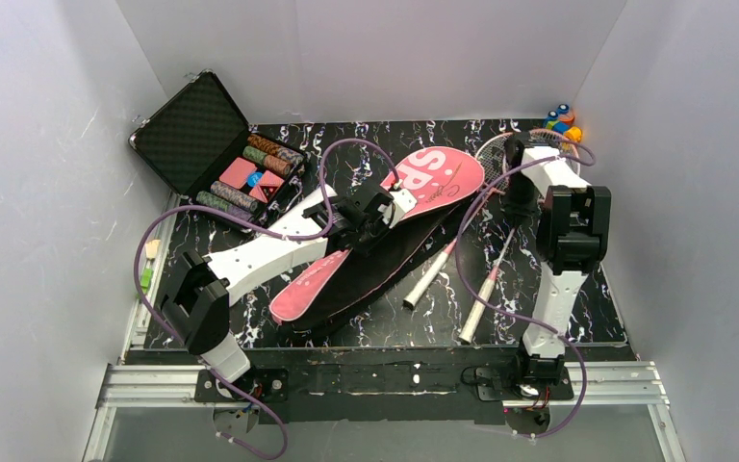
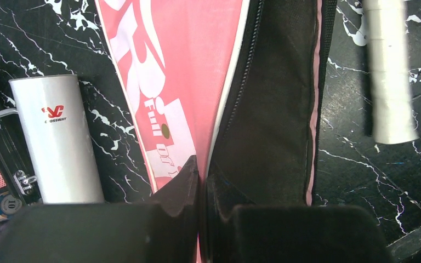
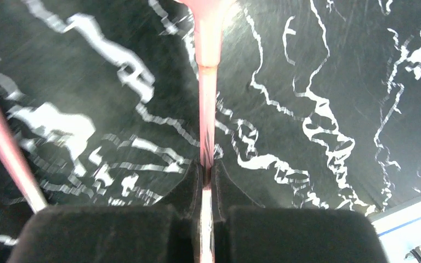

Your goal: Pack up the badminton gear

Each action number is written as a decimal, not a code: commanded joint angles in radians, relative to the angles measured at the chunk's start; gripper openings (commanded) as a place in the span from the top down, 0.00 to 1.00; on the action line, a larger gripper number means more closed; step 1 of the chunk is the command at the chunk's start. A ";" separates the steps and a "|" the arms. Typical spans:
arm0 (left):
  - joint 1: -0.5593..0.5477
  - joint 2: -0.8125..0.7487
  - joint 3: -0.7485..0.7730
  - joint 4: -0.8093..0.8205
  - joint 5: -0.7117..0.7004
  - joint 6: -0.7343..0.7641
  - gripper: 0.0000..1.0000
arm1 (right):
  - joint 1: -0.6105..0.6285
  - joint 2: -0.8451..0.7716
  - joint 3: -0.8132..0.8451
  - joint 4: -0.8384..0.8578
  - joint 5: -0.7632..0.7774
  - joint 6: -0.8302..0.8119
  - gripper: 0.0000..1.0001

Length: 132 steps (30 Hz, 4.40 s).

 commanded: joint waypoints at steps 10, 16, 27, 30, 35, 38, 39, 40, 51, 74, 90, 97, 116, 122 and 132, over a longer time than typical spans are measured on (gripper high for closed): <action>0.001 -0.088 -0.001 0.032 -0.032 -0.003 1.00 | 0.275 -0.451 -0.176 -0.112 0.133 0.045 0.99; 0.001 -0.038 0.019 0.035 -0.030 -0.011 1.00 | 0.466 -0.676 -0.415 -0.154 0.015 0.144 0.99; 0.014 0.142 0.184 0.029 -0.085 -0.072 1.00 | 0.729 -0.977 -0.602 -0.279 -0.137 0.384 0.99; 0.028 0.173 0.222 0.029 -0.090 -0.097 1.00 | 0.773 -0.993 -0.657 -0.274 -0.167 0.417 0.99; 0.037 0.192 0.260 0.028 -0.077 -0.114 1.00 | 0.818 -0.961 -0.758 -0.181 -0.238 0.432 0.99; 0.037 0.174 0.233 0.025 -0.006 -0.118 1.00 | 0.932 -0.719 -0.618 -0.158 -0.188 0.403 0.99; 0.037 0.166 0.219 0.026 0.010 -0.118 1.00 | 0.954 -0.674 -0.593 -0.156 -0.179 0.399 0.99; 0.036 0.150 0.193 0.039 0.018 -0.125 1.00 | 0.971 -0.633 -0.566 -0.142 -0.175 0.393 0.99; 0.110 -0.022 0.058 0.020 0.357 -0.250 1.00 | 0.993 -0.558 -0.544 0.082 -0.062 0.349 0.99; 0.171 -0.009 -0.022 -0.020 0.490 -0.218 1.00 | 0.852 -0.641 -0.675 0.532 -0.297 0.250 0.48; 0.181 0.024 0.046 -0.035 0.479 -0.223 1.00 | 0.914 -1.020 -1.100 0.642 -0.546 0.341 0.37; 0.180 0.019 0.046 -0.043 0.482 -0.215 1.00 | 0.914 -0.973 -1.172 0.847 -0.562 0.376 0.41; 0.180 -0.012 0.015 -0.057 0.486 -0.176 1.00 | 0.940 -0.948 -0.983 0.737 -0.407 0.295 0.77; 0.181 -0.022 0.014 -0.065 0.506 -0.176 1.00 | 0.937 -0.839 -0.879 0.691 -0.419 0.290 0.85; 0.180 -0.031 0.004 -0.077 0.497 -0.141 1.00 | 0.939 -0.840 -0.958 0.674 -0.426 0.339 0.53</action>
